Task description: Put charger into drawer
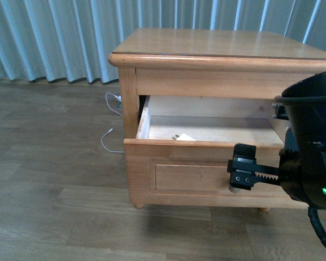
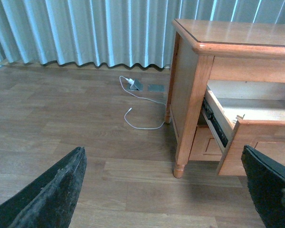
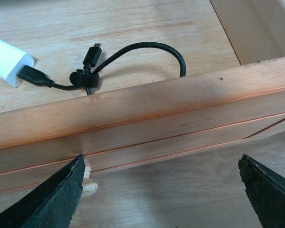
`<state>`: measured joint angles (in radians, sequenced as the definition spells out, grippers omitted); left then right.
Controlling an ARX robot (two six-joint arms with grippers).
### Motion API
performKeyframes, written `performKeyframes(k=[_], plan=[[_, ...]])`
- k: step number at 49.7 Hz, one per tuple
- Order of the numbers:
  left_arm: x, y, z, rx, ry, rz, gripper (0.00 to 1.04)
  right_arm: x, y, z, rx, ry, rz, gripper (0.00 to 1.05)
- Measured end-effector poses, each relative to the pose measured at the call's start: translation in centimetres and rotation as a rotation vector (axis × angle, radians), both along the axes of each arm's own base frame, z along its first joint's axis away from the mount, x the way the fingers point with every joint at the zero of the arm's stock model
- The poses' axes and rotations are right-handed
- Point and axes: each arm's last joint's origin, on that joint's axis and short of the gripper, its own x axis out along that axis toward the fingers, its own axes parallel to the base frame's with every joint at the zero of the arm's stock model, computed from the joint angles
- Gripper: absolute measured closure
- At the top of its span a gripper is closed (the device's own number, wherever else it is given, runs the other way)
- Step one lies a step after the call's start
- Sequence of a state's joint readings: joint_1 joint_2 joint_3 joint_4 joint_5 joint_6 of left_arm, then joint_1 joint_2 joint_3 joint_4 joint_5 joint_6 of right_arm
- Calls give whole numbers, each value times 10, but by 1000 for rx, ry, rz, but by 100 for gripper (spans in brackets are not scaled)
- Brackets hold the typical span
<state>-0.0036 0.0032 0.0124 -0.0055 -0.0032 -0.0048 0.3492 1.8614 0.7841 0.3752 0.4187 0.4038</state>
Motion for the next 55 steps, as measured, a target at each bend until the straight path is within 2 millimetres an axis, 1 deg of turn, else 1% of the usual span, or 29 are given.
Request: performKeyframes(k=[14,24,45,51,55], plan=[[0,0,0,0,0,0,6,29,10,2,39,-62,-52,8],[0,0,0,0,0,0,6,66,19,6,73,-103,-92,8],[0,0,0,0,0,0,6,135,25,-1,114,-148,-190,8],[0,0,0,0,0,0,6,151,27,-1,135,-157,-224,8],[0,0,0,0,0,0,6,157,27,0,148,-158,-237,8]])
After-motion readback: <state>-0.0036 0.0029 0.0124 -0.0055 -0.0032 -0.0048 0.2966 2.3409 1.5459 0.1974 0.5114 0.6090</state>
